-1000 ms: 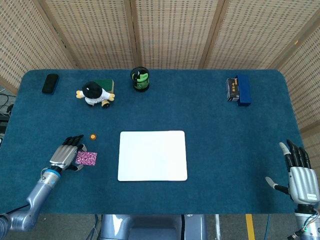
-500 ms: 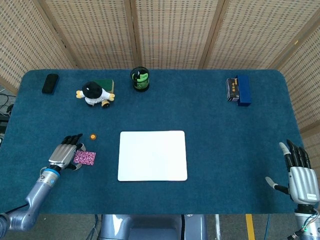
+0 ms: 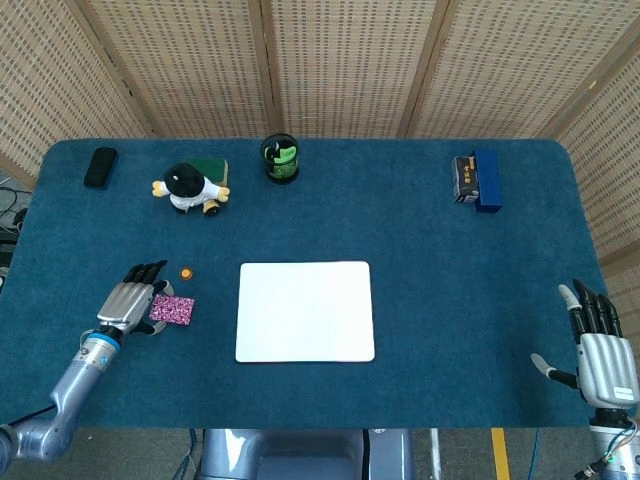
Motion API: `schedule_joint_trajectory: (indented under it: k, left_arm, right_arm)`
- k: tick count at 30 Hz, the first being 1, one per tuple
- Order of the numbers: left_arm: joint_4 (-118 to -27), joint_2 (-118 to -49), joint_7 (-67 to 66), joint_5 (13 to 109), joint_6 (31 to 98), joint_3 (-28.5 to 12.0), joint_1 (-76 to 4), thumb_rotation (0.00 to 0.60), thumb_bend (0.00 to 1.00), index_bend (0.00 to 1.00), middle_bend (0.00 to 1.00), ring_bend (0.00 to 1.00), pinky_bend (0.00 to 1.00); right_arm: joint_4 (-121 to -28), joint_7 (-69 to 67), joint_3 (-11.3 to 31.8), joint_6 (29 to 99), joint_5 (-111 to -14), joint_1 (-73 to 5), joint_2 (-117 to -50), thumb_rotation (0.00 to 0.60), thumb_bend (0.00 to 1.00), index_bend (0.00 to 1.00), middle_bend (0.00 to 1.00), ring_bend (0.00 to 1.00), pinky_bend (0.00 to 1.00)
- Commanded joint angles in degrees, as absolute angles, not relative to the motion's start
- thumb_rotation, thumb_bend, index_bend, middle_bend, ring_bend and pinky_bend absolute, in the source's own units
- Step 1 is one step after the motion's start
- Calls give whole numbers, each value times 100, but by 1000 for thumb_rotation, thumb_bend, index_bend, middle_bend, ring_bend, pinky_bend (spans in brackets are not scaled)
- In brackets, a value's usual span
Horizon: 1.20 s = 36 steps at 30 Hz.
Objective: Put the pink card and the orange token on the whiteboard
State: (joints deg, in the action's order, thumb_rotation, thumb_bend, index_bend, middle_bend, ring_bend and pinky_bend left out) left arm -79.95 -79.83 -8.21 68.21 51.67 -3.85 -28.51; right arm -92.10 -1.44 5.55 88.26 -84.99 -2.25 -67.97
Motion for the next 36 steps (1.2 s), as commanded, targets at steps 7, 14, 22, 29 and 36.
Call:
schedule_joint_trajectory:
  k: [7,14,22,29,36]
  left_arm:
    - [-8561,-7890,-1366,6545,5149,-684,-3192,600,265,372,0,0,0]
    - [-8963,-8075,-2288,5860,4943,-983,-3771,600,264,372,0,0,0]
    - [-8991,-8703,-3414,4920,4898,-1129,-4548,600,259,375,0,0,0]
    - [-8513,-9332,-3643,4872,4782,-1039,-4952,600,241,377,0,0,0]
    - [-8330,-9595,-3737,4680,4846,-929,-5080,600,235,377,0,0,0]
  right_arm:
    - [-9202,-158,568,8867,-8501,-214,-6815,600,0,0,0,0,0]
    - [-9169,-90,575,8862,-8496,-225,-6845,600,0,0,0,0,0]
    - [-9200,-107,580,8790,-8446,-245,-6817,600,0,0,0,0,0]
    - [-9206,-155,576,8755,-8435,-252,-6796,600,0,0,0,0,0]
    - [-9210,-191,572,8731,-8429,-258,-6778,600,0,0,0,0,0]
